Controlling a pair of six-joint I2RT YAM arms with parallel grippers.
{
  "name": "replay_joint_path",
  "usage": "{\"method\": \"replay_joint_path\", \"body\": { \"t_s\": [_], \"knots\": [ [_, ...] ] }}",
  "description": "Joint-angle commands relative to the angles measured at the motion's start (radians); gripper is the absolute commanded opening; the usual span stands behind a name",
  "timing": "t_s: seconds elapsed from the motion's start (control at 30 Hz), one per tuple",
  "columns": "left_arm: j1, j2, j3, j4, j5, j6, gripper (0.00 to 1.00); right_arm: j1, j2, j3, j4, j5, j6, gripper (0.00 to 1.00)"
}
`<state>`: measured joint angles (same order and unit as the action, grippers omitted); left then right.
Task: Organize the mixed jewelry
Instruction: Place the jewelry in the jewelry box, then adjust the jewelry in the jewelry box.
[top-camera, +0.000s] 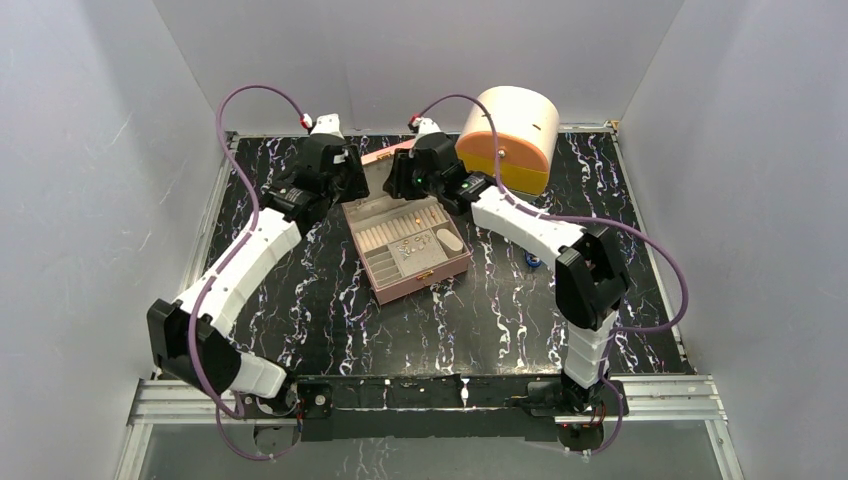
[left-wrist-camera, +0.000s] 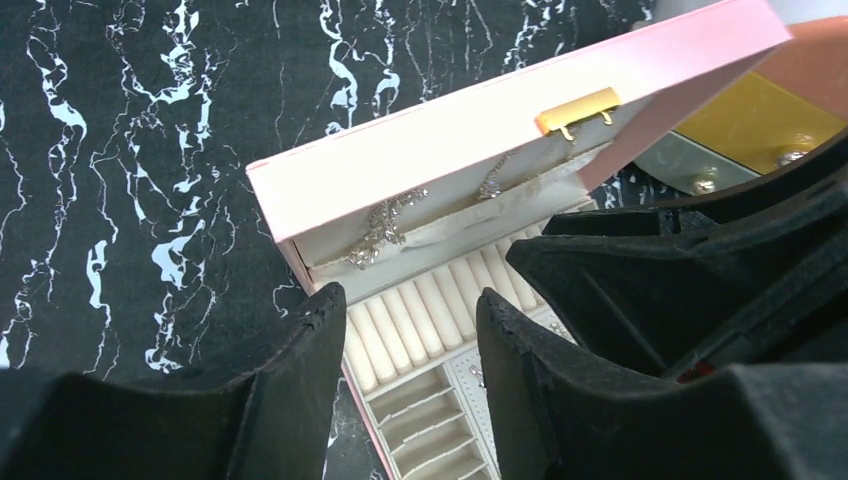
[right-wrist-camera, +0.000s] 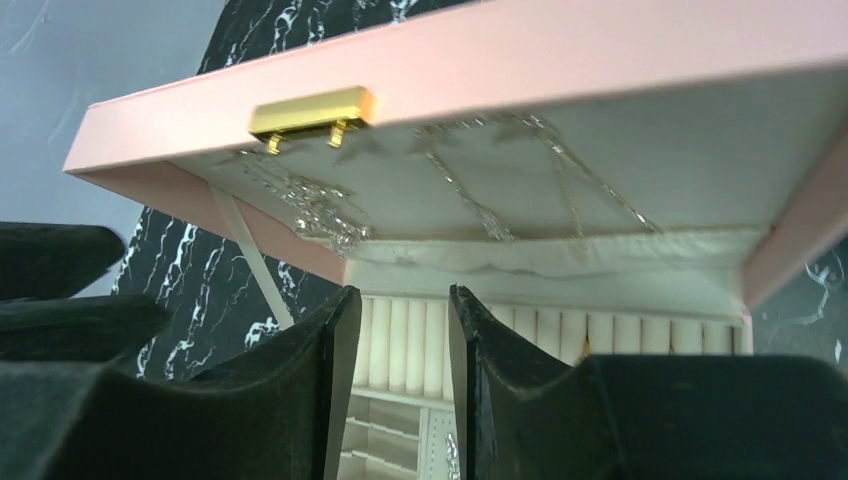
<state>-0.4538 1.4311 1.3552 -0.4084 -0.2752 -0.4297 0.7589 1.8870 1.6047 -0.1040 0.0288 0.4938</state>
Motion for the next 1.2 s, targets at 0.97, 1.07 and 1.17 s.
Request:
{"method": "replay_joint_path", "body": {
  "t_s": [0.97, 1.07, 1.17],
  "knots": [
    [0.012, -0.109, -0.1, 0.107, 0.118, -0.09, 0.43, 0.071, 0.164, 0.163, -0.153, 0.315, 0.686, 0.55],
    [0.012, -0.109, -0.14, 0.155, 0.101, -0.067, 0.43, 0.069, 0.207, 0.208, -0.18, 0.304, 0.694, 0.55],
    [0.009, -0.11, -0.17, 0.201, 0.065, -0.031, 0.42, 0.069, 0.235, 0.233, -0.199, 0.299, 0.702, 0.54]
  ]
}}
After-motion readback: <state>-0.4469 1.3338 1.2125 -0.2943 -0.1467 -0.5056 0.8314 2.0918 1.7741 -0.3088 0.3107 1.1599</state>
